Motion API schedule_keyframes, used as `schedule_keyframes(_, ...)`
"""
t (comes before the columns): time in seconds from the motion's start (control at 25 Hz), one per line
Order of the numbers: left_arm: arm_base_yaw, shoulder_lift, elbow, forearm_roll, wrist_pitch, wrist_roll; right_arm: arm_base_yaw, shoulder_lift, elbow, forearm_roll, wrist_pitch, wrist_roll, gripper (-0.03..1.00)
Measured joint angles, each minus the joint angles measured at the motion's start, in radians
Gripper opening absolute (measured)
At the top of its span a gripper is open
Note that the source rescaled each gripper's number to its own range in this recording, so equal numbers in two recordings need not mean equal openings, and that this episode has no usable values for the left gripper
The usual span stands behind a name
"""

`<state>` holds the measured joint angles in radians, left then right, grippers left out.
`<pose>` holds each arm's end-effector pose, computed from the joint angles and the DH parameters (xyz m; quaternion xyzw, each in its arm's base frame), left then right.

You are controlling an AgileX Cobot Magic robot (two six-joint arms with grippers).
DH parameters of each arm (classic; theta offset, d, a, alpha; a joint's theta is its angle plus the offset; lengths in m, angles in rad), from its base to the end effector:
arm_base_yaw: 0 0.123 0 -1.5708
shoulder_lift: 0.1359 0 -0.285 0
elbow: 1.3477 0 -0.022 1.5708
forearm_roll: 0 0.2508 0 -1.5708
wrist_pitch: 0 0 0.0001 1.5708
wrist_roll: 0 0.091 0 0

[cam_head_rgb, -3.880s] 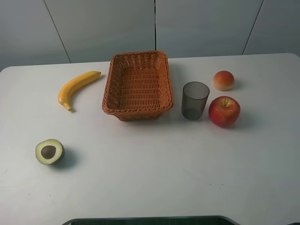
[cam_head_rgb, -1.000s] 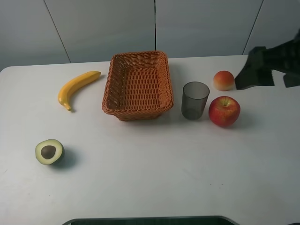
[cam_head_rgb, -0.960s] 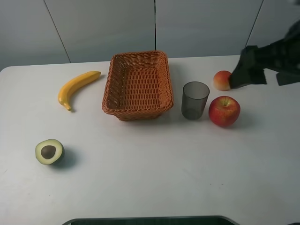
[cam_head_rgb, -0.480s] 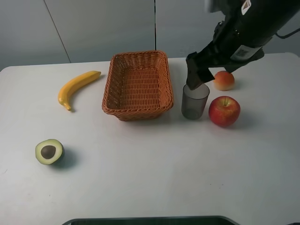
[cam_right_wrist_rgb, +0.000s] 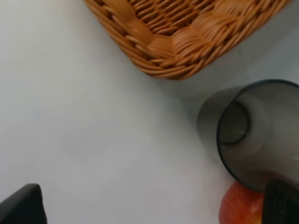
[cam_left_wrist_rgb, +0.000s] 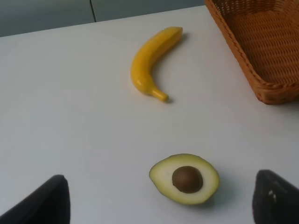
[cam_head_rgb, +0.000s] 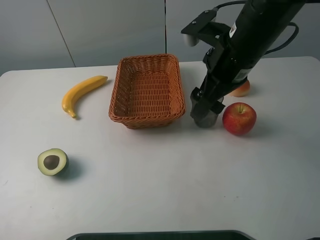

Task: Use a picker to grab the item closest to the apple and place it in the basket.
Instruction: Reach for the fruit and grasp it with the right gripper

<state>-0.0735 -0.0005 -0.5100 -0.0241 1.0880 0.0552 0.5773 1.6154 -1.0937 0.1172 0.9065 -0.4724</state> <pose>-0.0074 -0.0014 0.2779 0.0558 0.8557 -0.0167 0.5142 0.2541 0.1755 0.2296 -0.4705 0.8735 0.0559 0.1117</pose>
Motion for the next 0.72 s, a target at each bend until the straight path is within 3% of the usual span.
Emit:
schedule_keyframes(0.2, 0.000, 0.000, 0.000, 0.000, 0.000, 0.000, -0.009, 0.056, -0.009, -0.002, -0.010, -0.104, 1.00)
schedule_keyframes(0.72, 0.000, 0.000, 0.000, 0.000, 0.000, 0.000, -0.075, 0.181, -0.057, -0.022, -0.070, -0.146, 1.00)
